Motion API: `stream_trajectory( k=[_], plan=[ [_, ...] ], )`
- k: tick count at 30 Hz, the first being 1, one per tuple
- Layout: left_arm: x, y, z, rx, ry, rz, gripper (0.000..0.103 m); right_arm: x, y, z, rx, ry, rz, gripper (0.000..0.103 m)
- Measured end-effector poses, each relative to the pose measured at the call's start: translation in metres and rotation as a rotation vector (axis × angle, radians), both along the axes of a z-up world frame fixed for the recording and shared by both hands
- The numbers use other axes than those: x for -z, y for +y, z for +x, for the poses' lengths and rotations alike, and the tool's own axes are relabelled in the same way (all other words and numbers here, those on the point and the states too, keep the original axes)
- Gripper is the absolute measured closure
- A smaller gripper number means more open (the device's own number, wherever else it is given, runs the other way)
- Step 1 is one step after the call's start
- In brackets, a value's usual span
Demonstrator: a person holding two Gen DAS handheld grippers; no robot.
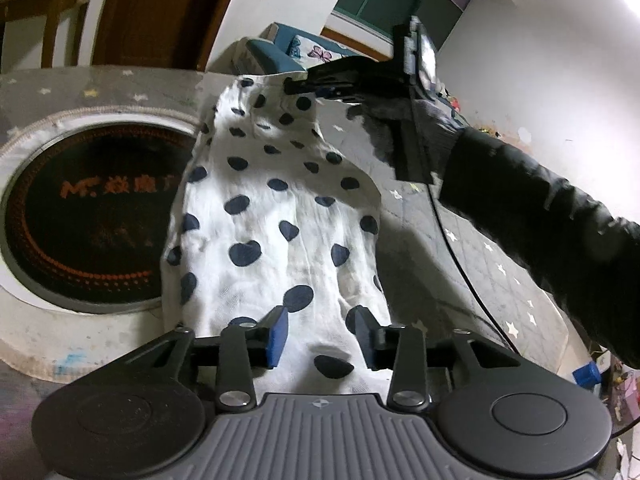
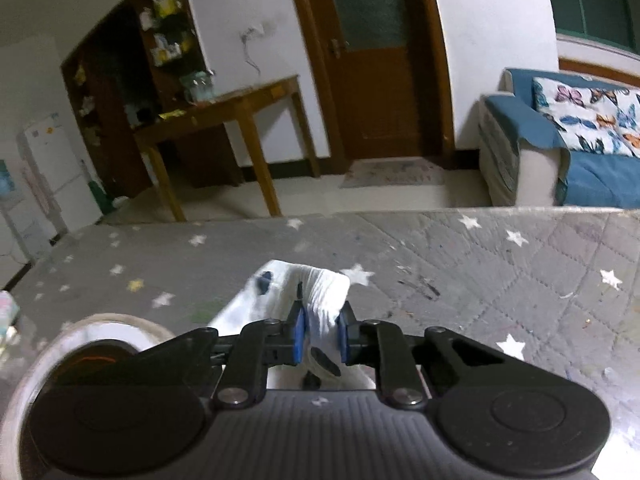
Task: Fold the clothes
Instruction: 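Lift the waistband with the right gripper and fold it over toward the cuffs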
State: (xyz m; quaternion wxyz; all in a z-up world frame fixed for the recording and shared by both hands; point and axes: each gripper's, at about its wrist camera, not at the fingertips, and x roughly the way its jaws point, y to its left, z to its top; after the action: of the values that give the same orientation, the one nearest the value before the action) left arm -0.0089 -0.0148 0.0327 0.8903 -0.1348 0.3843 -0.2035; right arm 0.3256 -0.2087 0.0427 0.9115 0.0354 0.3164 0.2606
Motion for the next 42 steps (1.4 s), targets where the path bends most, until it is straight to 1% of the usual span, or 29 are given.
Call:
stream_trajectory(
  k=[3, 8, 10, 16, 22, 25, 27, 29, 36, 37, 39, 40, 42],
  plan=[
    [-0.005, 0.004, -0.007, -0.020, -0.012, 0.014, 0.055, -0.015, -0.002, -0.020, -0.025, -0.022, 0.027, 0.088],
    [-0.007, 0.017, -0.020, -0.076, 0.001, 0.030, 0.055, -0.033, -0.007, -0.062, -0.078, -0.023, 0.060, 0.088],
    [-0.008, 0.022, -0.027, -0.097, 0.002, 0.040, 0.053, -0.038, -0.007, -0.086, -0.110, -0.024, 0.073, 0.088],
    [-0.008, 0.033, -0.043, -0.150, 0.003, 0.058, 0.052, -0.046, -0.007, -0.156, -0.210, -0.007, 0.103, 0.088],
    [-0.006, 0.046, -0.054, -0.207, 0.016, 0.058, 0.052, -0.048, -0.005, -0.226, -0.320, 0.008, 0.103, 0.088],
    [-0.007, 0.052, -0.059, -0.227, 0.011, 0.060, 0.052, -0.050, -0.004, -0.263, -0.378, 0.008, 0.116, 0.088],
    [-0.009, 0.056, -0.063, -0.241, 0.002, 0.062, 0.052, -0.051, -0.003, -0.280, -0.427, -0.013, 0.112, 0.088],
    [-0.011, 0.060, -0.065, -0.256, -0.007, 0.062, 0.052, -0.051, -0.004, -0.303, -0.481, -0.037, 0.097, 0.088],
    [-0.020, 0.073, -0.073, -0.295, -0.035, 0.062, 0.052, -0.039, 0.000, -0.356, -0.616, -0.145, -0.030, 0.087],
    [-0.021, 0.075, -0.074, -0.299, -0.039, 0.062, 0.052, -0.035, 0.000, -0.361, -0.636, -0.146, -0.055, 0.087],
    [-0.025, 0.077, -0.075, -0.304, -0.049, 0.062, 0.051, -0.029, 0.001, -0.372, -0.673, -0.146, -0.110, 0.079],
    [-0.027, 0.077, -0.075, -0.304, -0.055, 0.062, 0.051, -0.026, 0.001, -0.378, -0.691, -0.144, -0.138, 0.077],
    [-0.031, 0.076, -0.076, -0.300, -0.069, 0.060, 0.051, -0.025, -0.002, -0.384, -0.719, -0.121, -0.147, 0.075]
  ],
)
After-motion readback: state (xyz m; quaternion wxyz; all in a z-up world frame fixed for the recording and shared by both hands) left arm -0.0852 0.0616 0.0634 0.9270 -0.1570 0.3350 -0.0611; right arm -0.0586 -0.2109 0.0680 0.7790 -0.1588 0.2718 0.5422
